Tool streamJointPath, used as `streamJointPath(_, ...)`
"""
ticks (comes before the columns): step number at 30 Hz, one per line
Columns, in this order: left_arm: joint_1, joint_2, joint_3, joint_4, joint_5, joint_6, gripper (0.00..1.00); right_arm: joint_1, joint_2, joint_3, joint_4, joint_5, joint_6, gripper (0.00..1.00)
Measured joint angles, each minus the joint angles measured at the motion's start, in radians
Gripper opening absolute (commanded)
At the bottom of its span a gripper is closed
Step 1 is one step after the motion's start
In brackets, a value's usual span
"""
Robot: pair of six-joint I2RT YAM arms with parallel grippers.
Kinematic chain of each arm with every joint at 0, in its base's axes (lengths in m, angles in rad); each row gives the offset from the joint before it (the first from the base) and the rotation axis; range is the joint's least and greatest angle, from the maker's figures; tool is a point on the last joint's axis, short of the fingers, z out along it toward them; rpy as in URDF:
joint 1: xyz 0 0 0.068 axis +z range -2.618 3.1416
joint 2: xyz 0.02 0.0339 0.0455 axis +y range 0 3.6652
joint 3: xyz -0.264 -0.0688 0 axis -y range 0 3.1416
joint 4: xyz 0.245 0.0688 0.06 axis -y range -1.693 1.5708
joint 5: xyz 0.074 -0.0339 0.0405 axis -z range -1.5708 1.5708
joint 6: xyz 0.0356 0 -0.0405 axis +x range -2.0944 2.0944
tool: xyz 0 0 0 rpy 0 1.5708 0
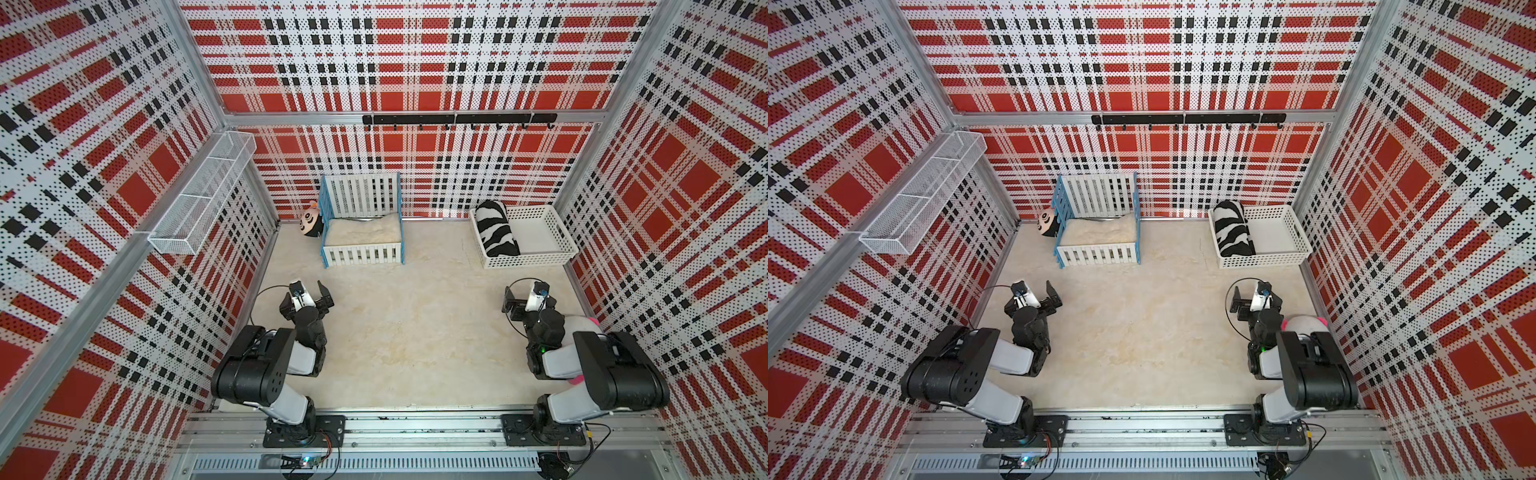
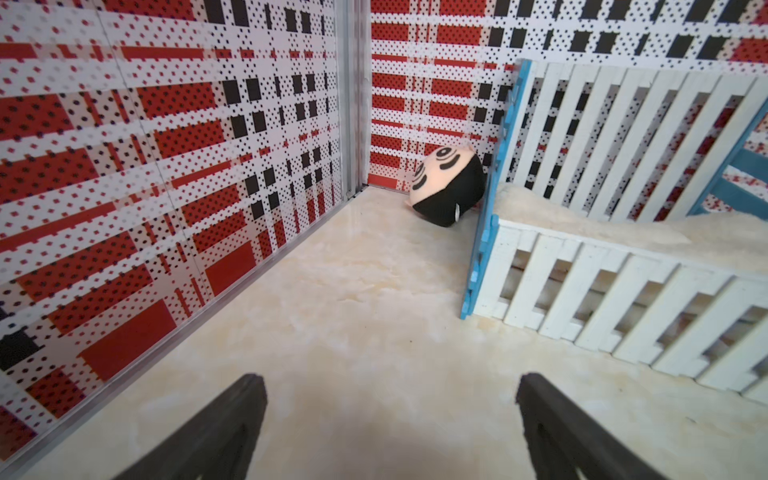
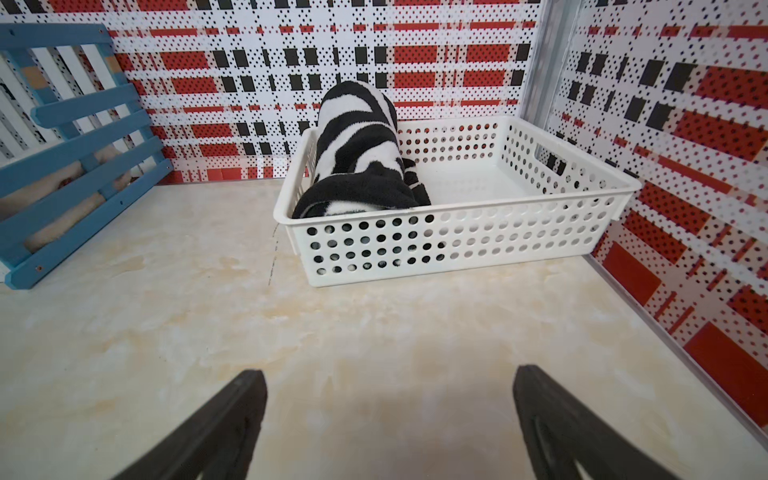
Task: Roll up the pillowcase
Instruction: Reset both arms
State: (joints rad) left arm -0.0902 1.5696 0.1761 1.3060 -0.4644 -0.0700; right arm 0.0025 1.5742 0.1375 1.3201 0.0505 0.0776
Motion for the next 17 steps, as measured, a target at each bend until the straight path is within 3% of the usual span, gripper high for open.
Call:
streamJointPath(8, 0.019, 0.002, 0.014, 0.070, 0.068, 0.019, 0.99, 0.029, 0.004, 0.146, -0.097, 0.062, -0.011, 1.00)
streamJointPath(17, 0.020, 0.002, 0.014, 0.076, 0.080, 0.019, 0.99, 0.031, 0.002, 0.151, -0.155, 0.062, -0.022, 1.00)
